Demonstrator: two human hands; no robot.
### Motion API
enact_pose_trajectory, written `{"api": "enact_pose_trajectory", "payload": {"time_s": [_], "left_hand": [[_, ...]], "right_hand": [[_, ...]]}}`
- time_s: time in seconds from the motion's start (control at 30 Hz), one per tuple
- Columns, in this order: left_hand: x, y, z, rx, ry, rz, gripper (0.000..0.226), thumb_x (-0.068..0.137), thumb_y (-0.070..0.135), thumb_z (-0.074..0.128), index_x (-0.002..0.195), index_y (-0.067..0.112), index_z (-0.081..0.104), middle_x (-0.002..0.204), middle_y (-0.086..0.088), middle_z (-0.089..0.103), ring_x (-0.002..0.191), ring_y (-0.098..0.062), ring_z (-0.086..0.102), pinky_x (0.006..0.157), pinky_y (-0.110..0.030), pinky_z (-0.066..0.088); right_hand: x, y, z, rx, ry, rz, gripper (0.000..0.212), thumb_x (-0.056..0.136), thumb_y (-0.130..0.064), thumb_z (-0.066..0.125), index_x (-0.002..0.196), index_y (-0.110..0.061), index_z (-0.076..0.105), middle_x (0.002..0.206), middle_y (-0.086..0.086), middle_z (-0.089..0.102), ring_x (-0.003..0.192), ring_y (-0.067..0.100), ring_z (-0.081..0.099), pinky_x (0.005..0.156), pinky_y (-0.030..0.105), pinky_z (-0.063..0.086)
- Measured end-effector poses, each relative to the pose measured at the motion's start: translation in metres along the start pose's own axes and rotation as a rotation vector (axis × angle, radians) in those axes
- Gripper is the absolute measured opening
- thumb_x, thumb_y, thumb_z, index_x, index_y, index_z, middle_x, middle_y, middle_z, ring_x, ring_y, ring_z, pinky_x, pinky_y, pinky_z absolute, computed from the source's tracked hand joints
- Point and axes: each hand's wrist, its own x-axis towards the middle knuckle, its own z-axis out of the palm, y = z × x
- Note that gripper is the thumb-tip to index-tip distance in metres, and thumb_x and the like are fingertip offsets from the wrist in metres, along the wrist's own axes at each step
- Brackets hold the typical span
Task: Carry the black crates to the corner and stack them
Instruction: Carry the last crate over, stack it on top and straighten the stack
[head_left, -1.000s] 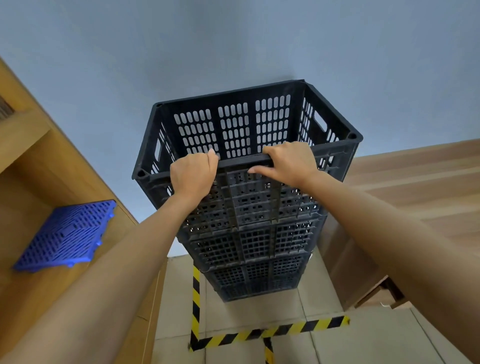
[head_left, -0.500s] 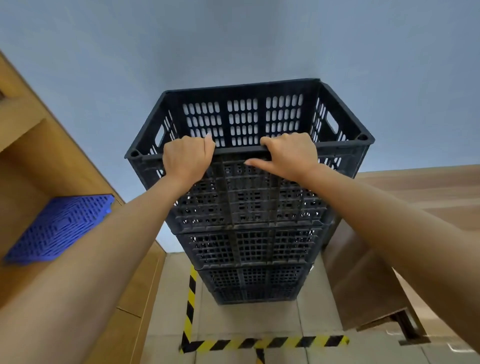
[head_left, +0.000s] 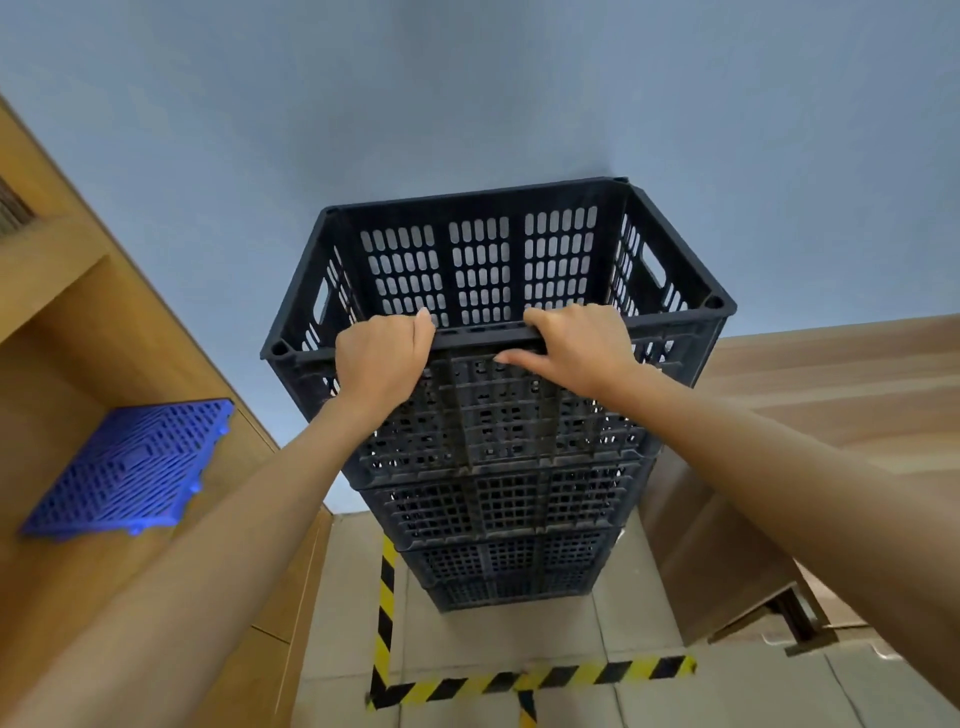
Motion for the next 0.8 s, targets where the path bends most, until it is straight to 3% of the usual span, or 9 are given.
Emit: {"api": "enact_pose_trajectory", "payload": {"time_s": [0.07, 0.23, 0.4, 0.57, 0.8], "left_hand": [[-0.013, 0.002, -0.006, -0.048, 0.015, 0.006, 0.059, 0.102, 0.032, 0.032, 0.046, 0.014, 0.041, 0.042, -0.002, 0.044, 0.04, -0.022, 0.046, 0.043, -0.028, 0.035], [-0.043, 0.006, -0.017, -0.055, 0.076, 0.04, 0.057, 0.1, 0.033, 0.035, 0.046, 0.016, 0.041, 0.04, 0.001, 0.04, 0.037, -0.019, 0.04, 0.038, -0.023, 0.026], [-0.055, 0.005, -0.026, -0.084, 0.103, 0.111, 0.049, 0.1, 0.029, 0.042, 0.053, 0.017, 0.045, 0.047, 0.005, 0.04, 0.043, -0.018, 0.042, 0.044, -0.025, 0.019], [-0.057, 0.003, -0.026, -0.055, 0.134, 0.14, 0.046, 0.097, 0.026, 0.047, 0.051, 0.021, 0.039, 0.045, 0.006, 0.038, 0.041, -0.013, 0.034, 0.041, -0.02, 0.01], [-0.016, -0.007, -0.015, -0.113, 0.004, 0.11, 0.049, 0.101, 0.034, 0.032, 0.055, 0.02, 0.041, 0.05, 0.004, 0.043, 0.048, -0.018, 0.047, 0.049, -0.032, 0.043]], "right_hand": [[-0.014, -0.005, -0.005, 0.003, 0.0, 0.007, 0.057, 0.083, -0.079, 0.035, 0.08, -0.024, 0.048, 0.058, -0.008, 0.054, 0.05, 0.014, 0.053, 0.047, 0.026, 0.041], [-0.041, -0.018, -0.014, -0.012, 0.026, 0.019, 0.056, 0.083, -0.079, 0.035, 0.074, -0.024, 0.045, 0.054, -0.008, 0.051, 0.047, 0.012, 0.051, 0.04, 0.023, 0.034], [-0.049, -0.025, -0.017, -0.039, 0.037, 0.056, 0.061, 0.081, -0.084, 0.03, 0.073, -0.025, 0.046, 0.054, -0.008, 0.053, 0.048, 0.011, 0.053, 0.042, 0.025, 0.042], [-0.053, -0.027, -0.018, -0.039, 0.055, 0.068, 0.06, 0.08, -0.082, 0.035, 0.068, -0.025, 0.044, 0.048, -0.009, 0.045, 0.042, 0.009, 0.046, 0.039, 0.022, 0.037], [-0.01, -0.012, -0.005, -0.02, -0.026, 0.116, 0.063, 0.077, -0.086, 0.033, 0.073, -0.024, 0.049, 0.056, -0.009, 0.055, 0.052, 0.011, 0.056, 0.052, 0.027, 0.051]]}}
